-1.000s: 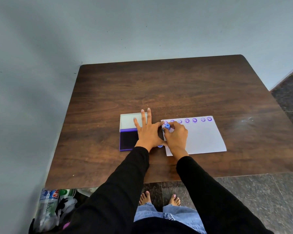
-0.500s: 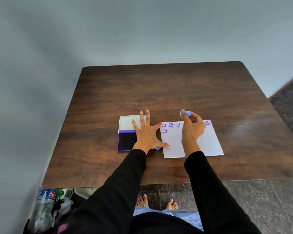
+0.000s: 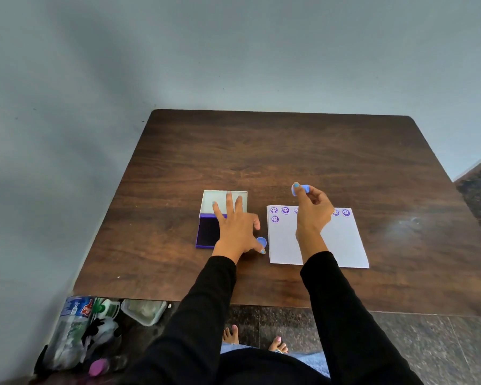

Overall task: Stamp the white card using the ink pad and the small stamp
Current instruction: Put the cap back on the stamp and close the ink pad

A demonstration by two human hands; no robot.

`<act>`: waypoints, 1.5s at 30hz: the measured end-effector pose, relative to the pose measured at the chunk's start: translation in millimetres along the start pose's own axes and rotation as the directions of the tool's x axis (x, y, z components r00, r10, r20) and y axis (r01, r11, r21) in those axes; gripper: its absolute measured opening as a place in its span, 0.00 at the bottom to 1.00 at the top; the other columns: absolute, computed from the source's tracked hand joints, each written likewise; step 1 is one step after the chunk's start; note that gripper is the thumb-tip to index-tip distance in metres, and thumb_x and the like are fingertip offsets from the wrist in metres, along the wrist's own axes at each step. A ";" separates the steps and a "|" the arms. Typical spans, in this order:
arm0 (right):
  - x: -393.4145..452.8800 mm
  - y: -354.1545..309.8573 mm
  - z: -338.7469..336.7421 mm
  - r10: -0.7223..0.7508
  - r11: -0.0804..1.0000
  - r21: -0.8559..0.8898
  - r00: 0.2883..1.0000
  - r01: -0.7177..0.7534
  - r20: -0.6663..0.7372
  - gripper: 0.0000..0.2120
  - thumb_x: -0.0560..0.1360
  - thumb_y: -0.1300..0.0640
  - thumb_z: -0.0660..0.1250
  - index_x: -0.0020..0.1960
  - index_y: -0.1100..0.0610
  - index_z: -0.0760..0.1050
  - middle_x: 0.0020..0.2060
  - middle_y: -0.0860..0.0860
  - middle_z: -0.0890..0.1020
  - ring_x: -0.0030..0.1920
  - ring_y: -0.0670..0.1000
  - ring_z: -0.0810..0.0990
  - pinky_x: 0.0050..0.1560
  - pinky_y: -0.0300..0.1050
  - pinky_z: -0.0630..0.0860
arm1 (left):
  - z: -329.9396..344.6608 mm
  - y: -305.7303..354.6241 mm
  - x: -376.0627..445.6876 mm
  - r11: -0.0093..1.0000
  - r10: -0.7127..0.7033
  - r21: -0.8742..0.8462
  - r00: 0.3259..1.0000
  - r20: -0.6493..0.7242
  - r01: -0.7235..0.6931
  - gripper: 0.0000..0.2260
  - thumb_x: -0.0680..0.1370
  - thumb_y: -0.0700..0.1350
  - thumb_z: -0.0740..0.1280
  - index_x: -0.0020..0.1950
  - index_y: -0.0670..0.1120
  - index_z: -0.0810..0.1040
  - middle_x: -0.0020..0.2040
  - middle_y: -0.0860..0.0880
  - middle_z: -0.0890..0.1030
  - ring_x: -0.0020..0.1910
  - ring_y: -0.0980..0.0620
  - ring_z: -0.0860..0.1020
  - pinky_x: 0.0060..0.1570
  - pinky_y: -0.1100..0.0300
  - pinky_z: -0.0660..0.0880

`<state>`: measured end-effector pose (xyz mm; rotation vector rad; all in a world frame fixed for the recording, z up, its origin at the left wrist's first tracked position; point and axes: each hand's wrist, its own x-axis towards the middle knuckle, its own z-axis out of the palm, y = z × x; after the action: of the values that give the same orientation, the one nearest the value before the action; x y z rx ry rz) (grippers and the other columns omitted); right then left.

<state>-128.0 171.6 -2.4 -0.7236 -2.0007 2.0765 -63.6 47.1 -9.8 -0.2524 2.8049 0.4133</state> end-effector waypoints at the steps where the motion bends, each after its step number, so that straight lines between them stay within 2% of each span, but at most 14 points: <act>1: 0.3 -0.4 -0.2 0.003 1.000 0.022 1.000 -0.003 0.016 0.11 0.68 0.54 0.75 0.47 0.57 0.79 0.37 0.46 0.82 0.41 0.44 0.81 0.45 0.36 0.76 | 1.4 2.4 -0.8 1.000 0.005 0.017 1.000 -0.003 -0.005 0.16 0.67 0.54 0.76 0.51 0.54 0.78 0.79 0.42 0.47 0.75 0.38 0.33 0.65 0.34 0.29; 7: 2.4 -1.4 -0.9 -0.010 0.999 0.033 0.998 0.008 0.065 0.11 0.68 0.55 0.74 0.48 0.57 0.80 0.38 0.47 0.83 0.39 0.42 0.81 0.41 0.32 0.75 | 6.9 10.3 -3.6 0.998 0.017 0.064 1.000 -0.017 -0.016 0.09 0.72 0.54 0.71 0.50 0.54 0.81 0.79 0.45 0.49 0.76 0.40 0.36 0.67 0.33 0.33; 10: 0.8 -2.6 -1.3 -0.001 0.999 0.042 0.996 -0.002 0.085 0.09 0.69 0.56 0.74 0.48 0.56 0.79 0.36 0.45 0.82 0.38 0.41 0.81 0.39 0.32 0.74 | 7.4 9.9 -3.0 0.999 -0.018 -0.035 0.996 -0.087 0.015 0.08 0.73 0.54 0.70 0.47 0.51 0.83 0.76 0.46 0.60 0.77 0.42 0.48 0.71 0.37 0.42; 11: 0.5 -2.7 -1.4 0.005 0.999 0.052 0.995 -0.011 0.100 0.09 0.69 0.56 0.74 0.47 0.56 0.79 0.36 0.45 0.82 0.38 0.42 0.81 0.40 0.33 0.75 | 6.8 10.0 -3.2 0.994 -0.037 -0.106 0.992 -0.122 0.024 0.09 0.73 0.53 0.70 0.47 0.50 0.83 0.72 0.47 0.68 0.75 0.44 0.57 0.70 0.40 0.48; 13: -0.4 -4.1 -0.4 0.041 0.997 0.065 0.987 -0.052 0.153 0.09 0.69 0.57 0.74 0.48 0.57 0.79 0.37 0.48 0.82 0.40 0.46 0.82 0.41 0.37 0.78 | 3.4 10.7 -4.2 0.957 -0.104 -0.287 0.974 -0.200 0.044 0.11 0.74 0.53 0.69 0.48 0.47 0.83 0.57 0.47 0.80 0.61 0.48 0.73 0.62 0.50 0.60; 15: -2.9 -7.1 2.5 0.124 0.981 0.111 0.951 -0.161 0.285 0.07 0.70 0.59 0.73 0.47 0.59 0.78 0.39 0.53 0.83 0.39 0.50 0.82 0.41 0.40 0.80 | -3.3 12.7 -6.0 0.865 -0.210 -0.498 0.946 -0.248 0.061 0.13 0.75 0.53 0.69 0.47 0.44 0.84 0.46 0.45 0.84 0.48 0.49 0.79 0.54 0.54 0.70; 17: -7.9 -10.1 6.6 0.182 0.951 0.148 0.881 -0.270 0.437 0.04 0.71 0.61 0.71 0.45 0.59 0.77 0.38 0.54 0.83 0.37 0.51 0.82 0.39 0.40 0.82 | -10.6 14.0 -6.9 0.764 -0.303 -0.642 0.915 -0.269 0.064 0.15 0.75 0.53 0.69 0.43 0.41 0.83 0.40 0.43 0.84 0.41 0.49 0.80 0.46 0.54 0.76; 22: -18.3 -9.2 19.3 0.204 0.955 0.057 0.787 -0.290 0.582 0.09 0.74 0.61 0.68 0.52 0.63 0.76 0.41 0.55 0.84 0.41 0.51 0.84 0.41 0.41 0.83 | -21.4 11.7 -7.3 0.637 -0.420 -0.766 0.874 -0.244 0.092 0.13 0.76 0.49 0.69 0.45 0.39 0.84 0.40 0.42 0.84 0.37 0.53 0.77 0.40 0.63 0.68; 27: -23.3 -3.0 27.5 0.202 0.970 -0.008 0.783 -0.244 0.588 0.10 0.73 0.60 0.70 0.53 0.62 0.77 0.45 0.56 0.84 0.42 0.51 0.85 0.42 0.40 0.82 | -20.0 8.6 -11.7 0.643 -0.391 -0.763 0.886 -0.250 0.068 0.12 0.77 0.46 0.68 0.41 0.38 0.83 0.37 0.39 0.82 0.29 0.55 0.72 0.32 0.68 0.63; 33: -26.7 5.9 33.8 0.187 0.981 -0.060 0.828 -0.183 0.529 0.13 0.71 0.62 0.72 0.55 0.62 0.77 0.50 0.60 0.83 0.50 0.56 0.83 0.52 0.49 0.81 | -18.0 7.7 -7.6 0.600 -0.338 -0.795 0.929 -0.151 0.089 0.12 0.79 0.45 0.63 0.49 0.39 0.83 0.45 0.42 0.83 0.38 0.54 0.77 0.36 0.68 0.70; 37: -26.9 5.3 33.3 0.192 0.973 0.009 0.825 -0.232 0.532 0.12 0.72 0.64 0.71 0.54 0.64 0.76 0.49 0.62 0.83 0.49 0.58 0.83 0.51 0.49 0.81 | -14.6 4.6 -2.9 0.417 -0.339 -0.903 0.939 -0.055 0.098 0.15 0.81 0.46 0.60 0.45 0.39 0.81 0.45 0.39 0.83 0.50 0.45 0.81 0.55 0.52 0.78; 40: -27.8 2.4 31.4 0.194 0.960 0.067 0.815 -0.273 0.546 0.11 0.72 0.66 0.70 0.53 0.66 0.75 0.47 0.61 0.82 0.46 0.57 0.83 0.48 0.46 0.82 | -12.6 1.0 0.4 0.267 -0.343 -0.957 0.939 0.018 0.116 0.12 0.80 0.44 0.63 0.40 0.43 0.81 0.40 0.43 0.81 0.47 0.47 0.79 0.57 0.52 0.76; 43: -28.1 1.5 30.9 0.204 0.954 0.077 0.817 -0.289 0.539 0.12 0.72 0.66 0.69 0.54 0.68 0.75 0.46 0.60 0.82 0.45 0.56 0.82 0.47 0.46 0.82 | -9.6 -1.2 1.6 0.284 -0.318 -0.952 0.948 0.022 0.118 0.09 0.78 0.44 0.66 0.53 0.41 0.82 0.49 0.45 0.83 0.49 0.52 0.77 0.51 0.59 0.74; 45: -28.4 0.9 31.1 0.212 0.955 0.064 0.820 -0.289 0.531 0.10 0.72 0.66 0.69 0.53 0.65 0.75 0.48 0.61 0.82 0.49 0.57 0.82 0.48 0.47 0.82 | -8.6 -0.9 1.6 0.252 -0.314 -0.961 0.949 0.034 0.117 0.13 0.77 0.43 0.68 0.61 0.41 0.79 0.56 0.44 0.82 0.55 0.51 0.78 0.57 0.57 0.75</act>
<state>-117.1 131.2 2.5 -0.4464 -2.0548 2.7892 -67.2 43.3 -2.7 -0.9468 2.1369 2.0907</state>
